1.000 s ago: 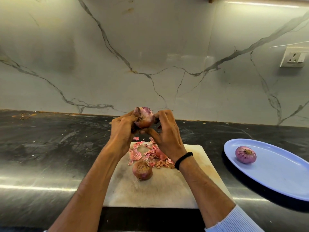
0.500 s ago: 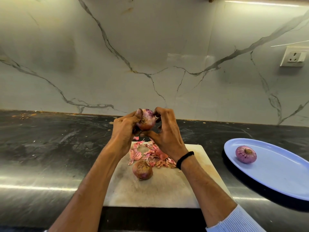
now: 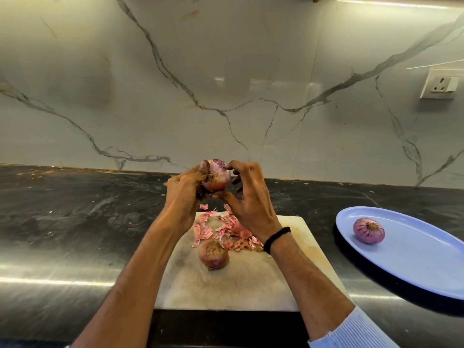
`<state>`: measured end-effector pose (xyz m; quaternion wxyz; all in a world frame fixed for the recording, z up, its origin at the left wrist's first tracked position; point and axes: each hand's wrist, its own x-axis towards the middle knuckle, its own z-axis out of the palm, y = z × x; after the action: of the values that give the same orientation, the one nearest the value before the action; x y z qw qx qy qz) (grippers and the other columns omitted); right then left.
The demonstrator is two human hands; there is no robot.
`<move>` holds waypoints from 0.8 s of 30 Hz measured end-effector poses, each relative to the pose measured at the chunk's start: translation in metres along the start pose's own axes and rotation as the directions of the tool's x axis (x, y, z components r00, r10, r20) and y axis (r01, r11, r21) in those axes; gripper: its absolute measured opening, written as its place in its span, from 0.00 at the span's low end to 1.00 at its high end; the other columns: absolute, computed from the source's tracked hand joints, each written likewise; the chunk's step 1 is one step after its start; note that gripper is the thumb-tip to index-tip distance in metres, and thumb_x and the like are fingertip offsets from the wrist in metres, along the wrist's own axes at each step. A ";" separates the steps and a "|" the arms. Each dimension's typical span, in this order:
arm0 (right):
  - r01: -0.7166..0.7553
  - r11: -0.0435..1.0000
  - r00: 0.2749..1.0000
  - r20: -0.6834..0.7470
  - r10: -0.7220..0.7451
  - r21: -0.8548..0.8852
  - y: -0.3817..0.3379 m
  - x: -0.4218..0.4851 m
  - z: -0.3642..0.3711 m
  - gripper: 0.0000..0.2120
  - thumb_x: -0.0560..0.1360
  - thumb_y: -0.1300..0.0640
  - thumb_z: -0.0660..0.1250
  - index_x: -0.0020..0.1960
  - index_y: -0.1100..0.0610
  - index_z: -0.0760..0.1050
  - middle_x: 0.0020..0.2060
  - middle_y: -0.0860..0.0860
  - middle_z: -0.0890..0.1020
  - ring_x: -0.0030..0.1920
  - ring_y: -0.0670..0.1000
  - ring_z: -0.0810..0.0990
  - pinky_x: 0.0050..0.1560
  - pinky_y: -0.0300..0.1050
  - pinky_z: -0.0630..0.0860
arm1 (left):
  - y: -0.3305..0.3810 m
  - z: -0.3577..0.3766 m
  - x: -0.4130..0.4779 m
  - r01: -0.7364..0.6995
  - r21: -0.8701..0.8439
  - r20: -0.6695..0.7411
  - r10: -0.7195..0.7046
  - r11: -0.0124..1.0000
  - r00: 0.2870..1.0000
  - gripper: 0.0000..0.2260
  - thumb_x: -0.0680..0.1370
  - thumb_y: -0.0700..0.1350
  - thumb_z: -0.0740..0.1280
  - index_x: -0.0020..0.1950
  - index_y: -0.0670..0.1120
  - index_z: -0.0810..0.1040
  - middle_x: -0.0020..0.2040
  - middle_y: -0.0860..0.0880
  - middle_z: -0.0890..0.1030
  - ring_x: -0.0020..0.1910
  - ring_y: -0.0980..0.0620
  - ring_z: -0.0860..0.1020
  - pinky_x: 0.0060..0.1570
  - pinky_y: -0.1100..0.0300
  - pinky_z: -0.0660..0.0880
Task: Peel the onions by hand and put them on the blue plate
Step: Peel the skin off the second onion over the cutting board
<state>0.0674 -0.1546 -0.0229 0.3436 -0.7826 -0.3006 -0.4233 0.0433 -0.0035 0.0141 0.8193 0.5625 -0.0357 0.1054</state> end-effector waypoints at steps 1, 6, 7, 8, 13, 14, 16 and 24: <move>0.008 1.000 1.000 0.005 -0.008 -0.015 0.000 0.000 0.001 0.29 0.74 0.55 0.76 0.66 0.47 0.63 0.57 0.53 0.69 0.51 0.51 0.77 0.47 0.35 0.77 | 0.001 0.000 -0.001 -0.002 0.004 0.005 0.002 1.000 1.000 0.12 0.79 0.50 0.67 0.56 0.44 0.83 0.49 0.42 0.86 0.53 0.42 0.83 0.56 0.46 0.79; 0.034 0.998 0.999 0.010 -0.033 -0.045 0.001 0.000 0.000 0.27 0.75 0.56 0.75 0.67 0.48 0.64 0.56 0.52 0.70 0.51 0.47 0.75 0.50 0.28 0.73 | 0.001 0.001 -0.001 -0.008 -0.006 0.008 0.008 1.000 1.000 0.11 0.80 0.48 0.67 0.55 0.43 0.82 0.46 0.45 0.86 0.43 0.50 0.85 0.40 0.60 0.82; 0.040 0.998 0.999 0.013 -0.039 -0.047 0.001 0.000 0.000 0.26 0.75 0.55 0.75 0.67 0.48 0.64 0.56 0.52 0.70 0.51 0.47 0.74 0.50 0.30 0.73 | 0.001 0.001 -0.001 -0.010 -0.002 0.006 0.010 1.000 1.000 0.10 0.80 0.48 0.67 0.55 0.43 0.82 0.45 0.46 0.86 0.43 0.51 0.85 0.40 0.61 0.82; 0.046 0.998 0.999 0.020 -0.045 -0.046 0.002 0.000 0.000 0.26 0.75 0.55 0.74 0.67 0.48 0.63 0.56 0.52 0.70 0.52 0.47 0.74 0.51 0.31 0.75 | 0.001 0.001 -0.001 -0.013 0.004 0.006 0.013 1.000 1.000 0.10 0.80 0.48 0.67 0.54 0.43 0.82 0.44 0.47 0.86 0.44 0.51 0.85 0.40 0.61 0.82; 0.056 0.997 0.997 0.047 -0.054 -0.048 0.002 -0.001 -0.001 0.22 0.76 0.54 0.74 0.64 0.51 0.66 0.55 0.52 0.71 0.51 0.48 0.73 0.50 0.40 0.78 | 0.000 0.001 -0.002 -0.028 0.028 0.022 0.027 0.999 0.999 0.09 0.79 0.47 0.68 0.54 0.45 0.83 0.42 0.50 0.87 0.43 0.54 0.84 0.41 0.62 0.81; 0.062 0.996 0.998 0.036 -0.060 -0.060 0.002 -0.001 0.000 0.19 0.76 0.55 0.73 0.61 0.54 0.68 0.53 0.52 0.72 0.49 0.48 0.73 0.48 0.41 0.79 | 0.000 0.001 -0.002 -0.028 0.024 0.012 0.028 0.999 1.000 0.09 0.79 0.47 0.68 0.54 0.44 0.83 0.41 0.51 0.86 0.42 0.55 0.84 0.40 0.63 0.80; 0.053 0.996 0.999 0.001 -0.053 -0.074 0.001 -0.001 0.001 0.11 0.77 0.57 0.72 0.54 0.58 0.71 0.50 0.51 0.72 0.46 0.47 0.72 0.44 0.43 0.78 | 0.001 0.001 -0.003 -0.017 -0.016 -0.021 0.016 1.000 1.000 0.09 0.80 0.47 0.68 0.52 0.43 0.83 0.37 0.51 0.85 0.35 0.58 0.82 0.35 0.64 0.78; -0.037 0.999 0.997 -0.060 0.038 0.009 -0.003 0.001 -0.001 0.10 0.77 0.58 0.73 0.53 0.61 0.75 0.50 0.50 0.73 0.47 0.42 0.72 0.49 0.27 0.72 | 0.005 0.004 -0.006 -0.001 -0.081 -0.054 -0.003 0.997 0.999 0.10 0.80 0.47 0.67 0.56 0.42 0.83 0.43 0.48 0.85 0.38 0.56 0.83 0.34 0.66 0.78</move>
<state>0.0651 -0.1537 -0.0211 0.3636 -0.7736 -0.2770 -0.4389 0.0362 -0.0066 0.0189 0.8422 0.5257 -0.0173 0.1186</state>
